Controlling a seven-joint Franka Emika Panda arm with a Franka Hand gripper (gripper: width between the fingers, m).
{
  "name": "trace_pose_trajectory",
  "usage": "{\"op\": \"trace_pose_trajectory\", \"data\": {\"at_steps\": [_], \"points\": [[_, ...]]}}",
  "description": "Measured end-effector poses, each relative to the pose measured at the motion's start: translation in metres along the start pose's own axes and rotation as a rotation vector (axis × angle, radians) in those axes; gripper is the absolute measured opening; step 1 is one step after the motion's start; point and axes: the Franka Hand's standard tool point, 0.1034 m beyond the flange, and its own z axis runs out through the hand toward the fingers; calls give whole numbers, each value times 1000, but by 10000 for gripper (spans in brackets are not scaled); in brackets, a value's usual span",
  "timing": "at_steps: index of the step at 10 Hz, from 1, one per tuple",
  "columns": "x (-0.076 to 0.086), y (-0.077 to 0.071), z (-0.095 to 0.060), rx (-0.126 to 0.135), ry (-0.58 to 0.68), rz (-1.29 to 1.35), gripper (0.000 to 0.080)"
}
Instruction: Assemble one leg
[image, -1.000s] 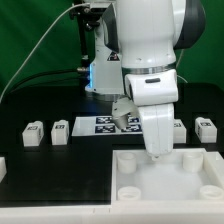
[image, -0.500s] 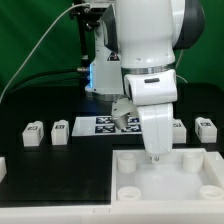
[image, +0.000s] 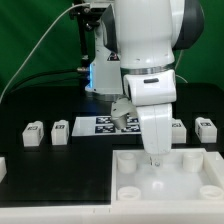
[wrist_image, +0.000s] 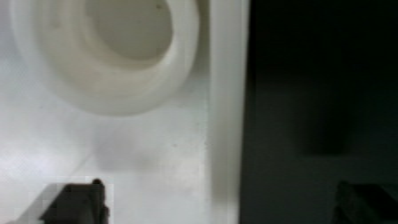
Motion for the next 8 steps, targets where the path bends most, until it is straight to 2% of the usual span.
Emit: {"op": "trace_pose_trajectory", "data": {"at_steps": [5,6,8], "points": [[-1,0,0,0,0,1,649],[3,0,-7,-8,-2,75,649],[27,-16,-29,-25,-8,172,649]]}}
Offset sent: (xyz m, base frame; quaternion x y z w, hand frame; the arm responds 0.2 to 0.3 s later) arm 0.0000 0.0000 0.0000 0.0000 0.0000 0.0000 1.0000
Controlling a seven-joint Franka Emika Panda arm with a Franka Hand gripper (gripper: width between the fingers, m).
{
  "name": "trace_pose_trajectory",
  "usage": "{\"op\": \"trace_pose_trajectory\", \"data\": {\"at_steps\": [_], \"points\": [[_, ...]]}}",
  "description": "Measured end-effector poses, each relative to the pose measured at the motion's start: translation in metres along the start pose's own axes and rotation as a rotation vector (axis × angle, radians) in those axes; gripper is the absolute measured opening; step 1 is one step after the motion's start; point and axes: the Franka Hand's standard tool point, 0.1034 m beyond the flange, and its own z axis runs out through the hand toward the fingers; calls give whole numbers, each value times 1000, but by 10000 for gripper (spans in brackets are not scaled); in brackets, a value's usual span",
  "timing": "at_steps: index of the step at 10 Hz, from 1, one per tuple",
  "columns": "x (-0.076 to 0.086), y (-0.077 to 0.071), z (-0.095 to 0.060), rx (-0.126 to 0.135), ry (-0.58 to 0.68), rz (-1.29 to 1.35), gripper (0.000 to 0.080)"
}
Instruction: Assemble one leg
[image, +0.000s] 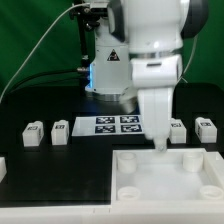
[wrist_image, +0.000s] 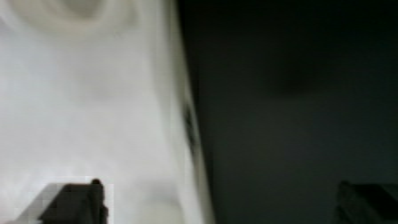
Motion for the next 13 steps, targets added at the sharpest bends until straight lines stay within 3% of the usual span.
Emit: {"op": "trace_pose_trajectory", "data": {"at_steps": [3,5,9,10,12,13], "points": [[55,-34,-23,-15,14,428,649],[77,-41,-29,-17,32,664,649],[78,-45,-26,17,46,1127,649],[77,-58,-17,46,27,1303,649],[84,-73,-7,72,6,1466,649],[80,-75,0,76,-1,1446,649]]}}
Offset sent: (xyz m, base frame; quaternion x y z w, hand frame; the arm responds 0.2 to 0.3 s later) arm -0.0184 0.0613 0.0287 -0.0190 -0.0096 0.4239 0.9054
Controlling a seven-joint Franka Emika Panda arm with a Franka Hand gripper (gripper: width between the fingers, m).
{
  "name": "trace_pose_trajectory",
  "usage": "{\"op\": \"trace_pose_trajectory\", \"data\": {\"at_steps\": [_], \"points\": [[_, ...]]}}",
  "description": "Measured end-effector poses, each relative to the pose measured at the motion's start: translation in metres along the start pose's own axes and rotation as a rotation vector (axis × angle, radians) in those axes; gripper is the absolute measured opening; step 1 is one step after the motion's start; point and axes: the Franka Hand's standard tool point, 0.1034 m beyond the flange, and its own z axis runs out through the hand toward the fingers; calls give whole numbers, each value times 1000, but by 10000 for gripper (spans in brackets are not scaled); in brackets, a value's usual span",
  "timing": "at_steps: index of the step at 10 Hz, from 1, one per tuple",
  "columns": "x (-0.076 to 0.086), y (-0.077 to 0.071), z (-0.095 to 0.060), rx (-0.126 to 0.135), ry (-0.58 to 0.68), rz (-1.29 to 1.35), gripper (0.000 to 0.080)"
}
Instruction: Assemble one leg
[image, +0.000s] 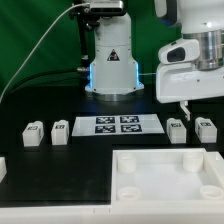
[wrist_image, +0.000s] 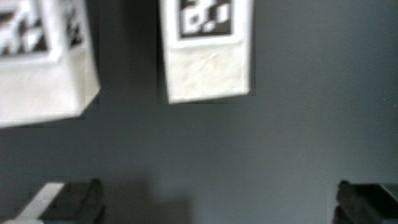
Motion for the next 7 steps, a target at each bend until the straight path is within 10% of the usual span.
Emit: {"op": "trace_pose_trajectory", "data": {"at_steps": [7], "points": [[-21,-11,7,-70,-537,16,649]]}}
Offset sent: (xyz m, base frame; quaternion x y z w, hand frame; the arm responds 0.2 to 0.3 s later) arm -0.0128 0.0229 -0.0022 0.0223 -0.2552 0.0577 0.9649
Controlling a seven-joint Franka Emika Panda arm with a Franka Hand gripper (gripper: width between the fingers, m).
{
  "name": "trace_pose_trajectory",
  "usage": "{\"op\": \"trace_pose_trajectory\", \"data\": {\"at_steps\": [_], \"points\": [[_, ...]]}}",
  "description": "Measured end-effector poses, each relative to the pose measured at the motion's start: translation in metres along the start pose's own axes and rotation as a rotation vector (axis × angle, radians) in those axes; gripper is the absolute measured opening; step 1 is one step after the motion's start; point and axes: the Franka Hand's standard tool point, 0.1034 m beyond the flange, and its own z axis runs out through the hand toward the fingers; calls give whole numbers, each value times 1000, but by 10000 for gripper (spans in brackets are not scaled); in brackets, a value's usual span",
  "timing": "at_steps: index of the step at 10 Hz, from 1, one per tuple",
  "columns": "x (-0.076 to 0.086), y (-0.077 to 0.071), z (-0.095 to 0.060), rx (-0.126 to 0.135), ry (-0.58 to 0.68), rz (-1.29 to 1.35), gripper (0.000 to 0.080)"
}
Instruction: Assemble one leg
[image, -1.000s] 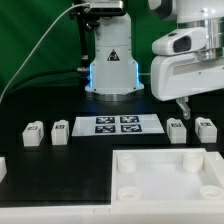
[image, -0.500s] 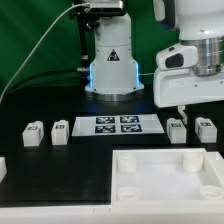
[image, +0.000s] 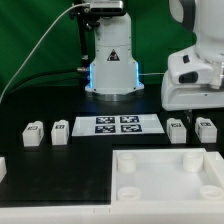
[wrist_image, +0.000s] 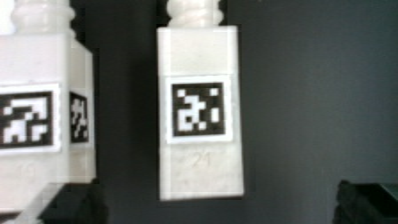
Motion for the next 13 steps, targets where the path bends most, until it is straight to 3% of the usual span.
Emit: {"op": "trace_pose_trajectory", "data": {"at_steps": [3,8,13], "points": [[4,1,8,-13,-238,2,649],[10,-2,24,-11,-257,15,649],[2,-2,39,-23,-272,10,649]]}}
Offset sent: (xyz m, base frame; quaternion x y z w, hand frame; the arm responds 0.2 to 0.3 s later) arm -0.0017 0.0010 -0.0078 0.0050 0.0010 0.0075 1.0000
